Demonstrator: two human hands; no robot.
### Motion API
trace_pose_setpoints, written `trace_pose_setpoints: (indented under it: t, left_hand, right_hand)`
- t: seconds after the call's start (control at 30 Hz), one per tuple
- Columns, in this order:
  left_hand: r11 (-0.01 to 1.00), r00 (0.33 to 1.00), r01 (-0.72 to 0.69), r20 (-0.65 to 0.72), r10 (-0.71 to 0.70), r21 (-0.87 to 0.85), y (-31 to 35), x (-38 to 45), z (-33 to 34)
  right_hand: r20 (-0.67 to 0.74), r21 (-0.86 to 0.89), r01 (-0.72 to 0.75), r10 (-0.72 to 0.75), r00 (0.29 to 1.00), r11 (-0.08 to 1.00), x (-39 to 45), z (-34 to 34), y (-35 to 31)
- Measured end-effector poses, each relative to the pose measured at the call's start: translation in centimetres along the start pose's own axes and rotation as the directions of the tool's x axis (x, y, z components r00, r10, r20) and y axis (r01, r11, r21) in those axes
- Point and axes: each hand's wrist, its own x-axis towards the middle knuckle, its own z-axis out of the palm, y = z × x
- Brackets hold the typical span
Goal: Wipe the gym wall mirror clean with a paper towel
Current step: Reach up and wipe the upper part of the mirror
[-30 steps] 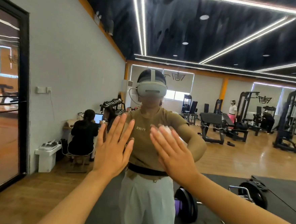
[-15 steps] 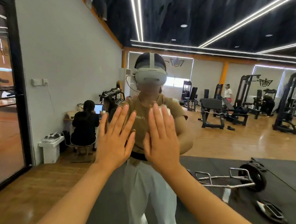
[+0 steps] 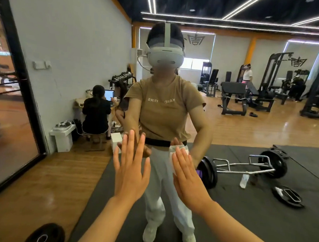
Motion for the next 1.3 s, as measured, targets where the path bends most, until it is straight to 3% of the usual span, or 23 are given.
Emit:
trace_pose_setpoints:
  t: [0.27,0.5,0.6,0.77,0.9,1.07,1.17,1.3]
  left_hand:
    - [0.994,0.996,0.084,0.046,-0.081,-0.064,0.9,-0.4,0.3]
    - [0.986,0.989,0.145,0.019,-0.144,-0.085,1.6,-0.6,1.1]
    - [0.985,0.988,0.155,0.009,-0.155,-0.074,1.7,-0.5,1.3]
    - [0.957,0.963,0.264,-0.019,-0.268,-0.118,4.8,-0.3,1.5]
    - [0.979,0.987,0.157,-0.020,-0.160,-0.128,7.4,0.4,1.8]
    - [0.983,0.991,0.134,-0.010,-0.136,-0.123,9.6,0.4,2.9]
    - [0.979,0.987,0.152,-0.024,-0.157,-0.132,10.3,0.1,3.6]
    - [0.973,0.980,0.188,-0.034,-0.194,-0.136,11.4,0.4,4.0]
  right_hand:
    - [-0.074,-0.070,0.037,-0.042,0.996,0.997,0.7,-1.0,1.7]
    - [-0.405,-0.005,-0.139,0.125,0.906,0.990,8.7,-4.6,2.2]
    - [-0.456,0.064,-0.178,0.188,0.870,0.982,10.9,-6.1,2.7]
    - [-0.400,0.106,-0.178,0.206,0.893,0.978,6.8,-4.7,3.0]
    - [-0.245,0.037,-0.145,0.150,0.958,0.989,0.5,-2.7,3.1]
    - [-0.048,-0.102,-0.043,0.038,0.998,0.994,-4.7,-2.7,5.2]
    - [-0.033,-0.214,0.070,-0.079,0.996,0.974,-4.7,-3.3,7.2]
    - [-0.142,-0.134,0.151,-0.170,0.975,0.979,-1.8,-5.4,8.6]
